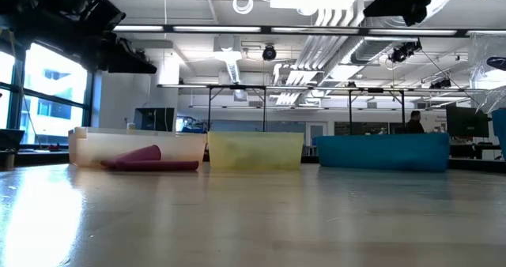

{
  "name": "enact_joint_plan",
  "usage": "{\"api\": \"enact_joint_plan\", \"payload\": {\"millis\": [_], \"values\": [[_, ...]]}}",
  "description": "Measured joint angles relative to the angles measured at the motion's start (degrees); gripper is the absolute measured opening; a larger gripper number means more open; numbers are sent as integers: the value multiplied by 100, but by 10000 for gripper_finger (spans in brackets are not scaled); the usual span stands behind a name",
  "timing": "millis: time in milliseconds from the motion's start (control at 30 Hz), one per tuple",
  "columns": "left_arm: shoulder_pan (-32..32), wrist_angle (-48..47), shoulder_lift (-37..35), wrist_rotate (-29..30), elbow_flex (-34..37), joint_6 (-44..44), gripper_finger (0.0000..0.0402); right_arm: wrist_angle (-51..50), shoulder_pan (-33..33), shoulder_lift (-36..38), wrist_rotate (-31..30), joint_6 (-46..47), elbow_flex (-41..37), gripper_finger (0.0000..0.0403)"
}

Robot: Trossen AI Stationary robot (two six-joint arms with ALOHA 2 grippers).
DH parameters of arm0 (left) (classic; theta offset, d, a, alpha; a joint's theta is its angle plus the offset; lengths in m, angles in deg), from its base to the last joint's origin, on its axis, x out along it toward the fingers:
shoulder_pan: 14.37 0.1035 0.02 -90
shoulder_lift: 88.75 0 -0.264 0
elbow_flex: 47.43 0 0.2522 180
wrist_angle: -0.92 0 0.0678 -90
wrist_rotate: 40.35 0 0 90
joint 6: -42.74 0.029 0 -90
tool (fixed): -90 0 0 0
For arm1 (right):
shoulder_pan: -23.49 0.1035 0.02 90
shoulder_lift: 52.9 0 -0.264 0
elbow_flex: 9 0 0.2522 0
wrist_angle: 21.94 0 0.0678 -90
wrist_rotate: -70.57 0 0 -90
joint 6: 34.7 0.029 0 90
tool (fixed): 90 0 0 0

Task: Pick & Place Toothbrushes
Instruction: Return to home position

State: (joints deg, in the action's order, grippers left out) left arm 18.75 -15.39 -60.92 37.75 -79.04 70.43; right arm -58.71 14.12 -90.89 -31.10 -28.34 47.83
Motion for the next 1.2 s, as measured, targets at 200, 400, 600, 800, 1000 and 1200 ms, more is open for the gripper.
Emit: {"api": "enact_joint_plan", "payload": {"millis": [200, 400, 600, 800, 1000, 1200], "values": [[-2, 21, 0, 0, 0, -40, 0, -194, 297, 625, -374, 99, -50, 2], [-2, 16, 2, 0, 0, -99, 0, -121, 632, 1589, -667, 307, -750, 2], [-2, 15, 2, 58, 0, -146, 0, -26, 719, 2628, -625, 515, -1345, 2], [-2, 12, 2, 153, 0, -121, 0, -125, 719, 3303, -434, 468, -1568, 2], [-15, 118, 4, 148, 0, -140, 0, -308, 719, 3747, -276, 460, -1703, 2], [-15, 301, 4, 72, -2, -129, 0, -524, 717, 3746, -300, 459, -1714, 2]]}}
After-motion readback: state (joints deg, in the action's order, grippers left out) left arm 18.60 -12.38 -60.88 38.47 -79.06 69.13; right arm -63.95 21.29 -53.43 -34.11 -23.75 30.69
